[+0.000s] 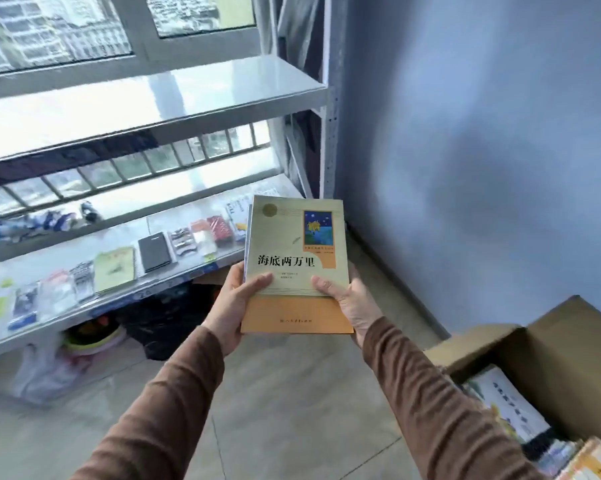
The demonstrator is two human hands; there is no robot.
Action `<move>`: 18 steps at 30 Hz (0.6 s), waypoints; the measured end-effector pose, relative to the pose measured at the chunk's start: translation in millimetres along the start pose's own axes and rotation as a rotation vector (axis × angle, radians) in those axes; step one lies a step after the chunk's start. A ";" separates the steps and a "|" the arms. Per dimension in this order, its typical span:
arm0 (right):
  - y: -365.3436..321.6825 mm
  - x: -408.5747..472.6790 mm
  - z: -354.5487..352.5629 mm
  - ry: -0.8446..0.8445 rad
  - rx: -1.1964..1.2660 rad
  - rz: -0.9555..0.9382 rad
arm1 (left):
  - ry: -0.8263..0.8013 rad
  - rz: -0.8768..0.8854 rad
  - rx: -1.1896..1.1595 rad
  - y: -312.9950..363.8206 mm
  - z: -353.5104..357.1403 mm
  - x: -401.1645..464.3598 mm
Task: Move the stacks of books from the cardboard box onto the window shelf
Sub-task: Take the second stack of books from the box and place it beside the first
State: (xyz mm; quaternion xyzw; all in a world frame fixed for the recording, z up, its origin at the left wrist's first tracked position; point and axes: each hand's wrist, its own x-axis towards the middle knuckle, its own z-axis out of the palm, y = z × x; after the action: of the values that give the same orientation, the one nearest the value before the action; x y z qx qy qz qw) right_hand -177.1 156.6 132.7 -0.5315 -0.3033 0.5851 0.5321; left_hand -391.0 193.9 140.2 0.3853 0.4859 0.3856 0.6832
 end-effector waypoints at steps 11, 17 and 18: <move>2.3 25.6 321.3 -0.352 -0.114 -0.112 | 0.308 0.147 -0.167 108.4 -270.6 -77.7; -10.3 63.8 441.6 -0.489 -0.056 -0.141 | 0.385 0.257 -0.168 171.5 -368.0 -68.7; -12.9 72.1 461.7 -0.510 -0.036 -0.134 | 0.384 0.273 -0.161 183.5 -384.4 -64.6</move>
State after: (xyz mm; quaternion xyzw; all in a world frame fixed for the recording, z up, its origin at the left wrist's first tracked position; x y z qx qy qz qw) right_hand -600.0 325.3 238.8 -0.3548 -0.4724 0.6582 0.4666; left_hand -803.3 268.5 240.4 0.3114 0.5178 0.5780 0.5485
